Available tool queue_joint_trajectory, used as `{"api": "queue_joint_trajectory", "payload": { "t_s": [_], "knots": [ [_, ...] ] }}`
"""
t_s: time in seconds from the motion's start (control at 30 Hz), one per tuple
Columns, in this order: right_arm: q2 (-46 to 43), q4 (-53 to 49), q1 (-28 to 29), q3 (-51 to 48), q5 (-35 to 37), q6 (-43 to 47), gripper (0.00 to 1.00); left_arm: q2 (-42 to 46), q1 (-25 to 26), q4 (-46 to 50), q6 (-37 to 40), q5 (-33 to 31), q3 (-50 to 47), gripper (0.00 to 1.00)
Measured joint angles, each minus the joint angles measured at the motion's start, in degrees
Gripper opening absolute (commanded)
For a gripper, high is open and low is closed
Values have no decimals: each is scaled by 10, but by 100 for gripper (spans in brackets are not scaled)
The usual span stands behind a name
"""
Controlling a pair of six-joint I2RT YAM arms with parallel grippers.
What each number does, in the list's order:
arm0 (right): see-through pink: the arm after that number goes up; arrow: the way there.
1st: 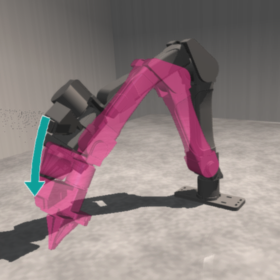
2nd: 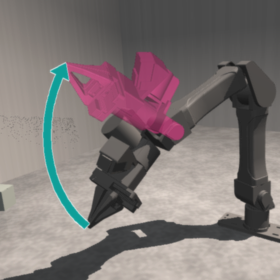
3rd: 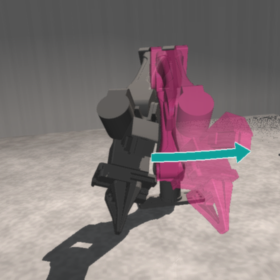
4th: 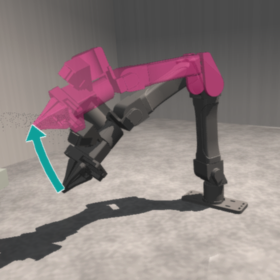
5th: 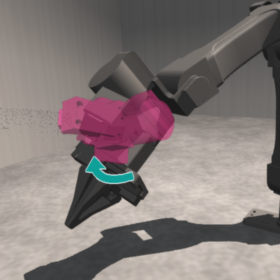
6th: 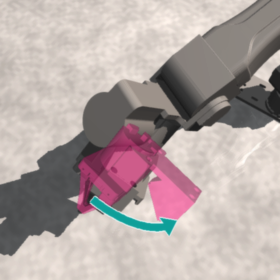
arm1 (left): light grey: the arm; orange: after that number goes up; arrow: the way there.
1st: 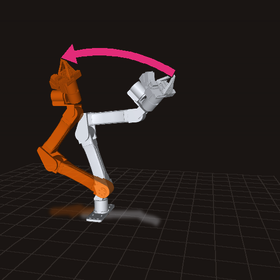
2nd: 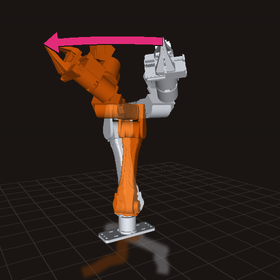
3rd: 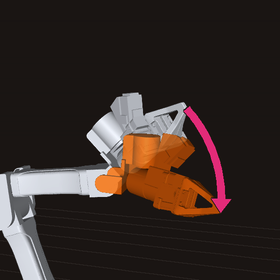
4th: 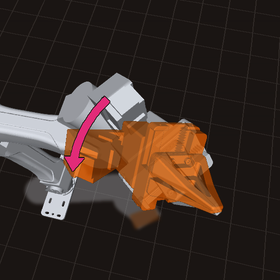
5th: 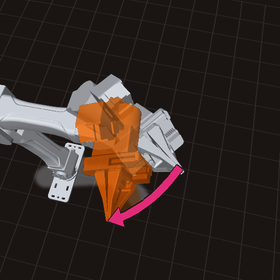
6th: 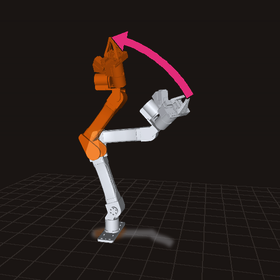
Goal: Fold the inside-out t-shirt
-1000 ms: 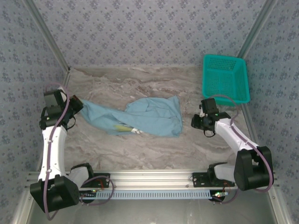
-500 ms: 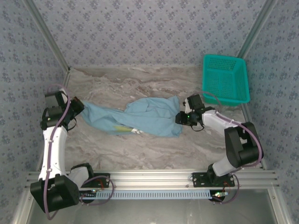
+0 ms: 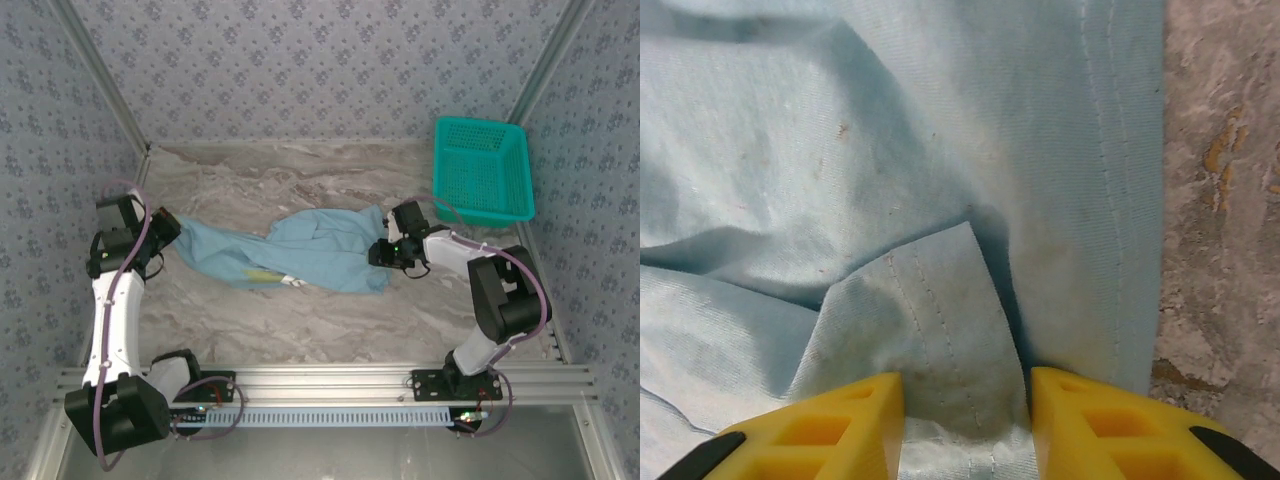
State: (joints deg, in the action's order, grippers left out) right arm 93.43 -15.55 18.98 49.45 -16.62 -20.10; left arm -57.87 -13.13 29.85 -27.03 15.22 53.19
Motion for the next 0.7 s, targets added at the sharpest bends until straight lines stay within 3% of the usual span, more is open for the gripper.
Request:
{"api": "queue_joint_trajectory", "payload": {
  "t_s": [0.17,0.47,0.6,0.7],
  "knots": [
    [-2,-7,6,0,0,2,29,0,0,0,0,0,0,0],
    [-22,-11,6,-2,-4,4,0,0,0,0,0,0,0,0],
    [-49,-10,4,-14,-6,2,0,0,0,0,0,0,0,0],
    [-60,-10,2,-15,-5,4,11,0,0,0,0,0,0,0]
  ]
}}
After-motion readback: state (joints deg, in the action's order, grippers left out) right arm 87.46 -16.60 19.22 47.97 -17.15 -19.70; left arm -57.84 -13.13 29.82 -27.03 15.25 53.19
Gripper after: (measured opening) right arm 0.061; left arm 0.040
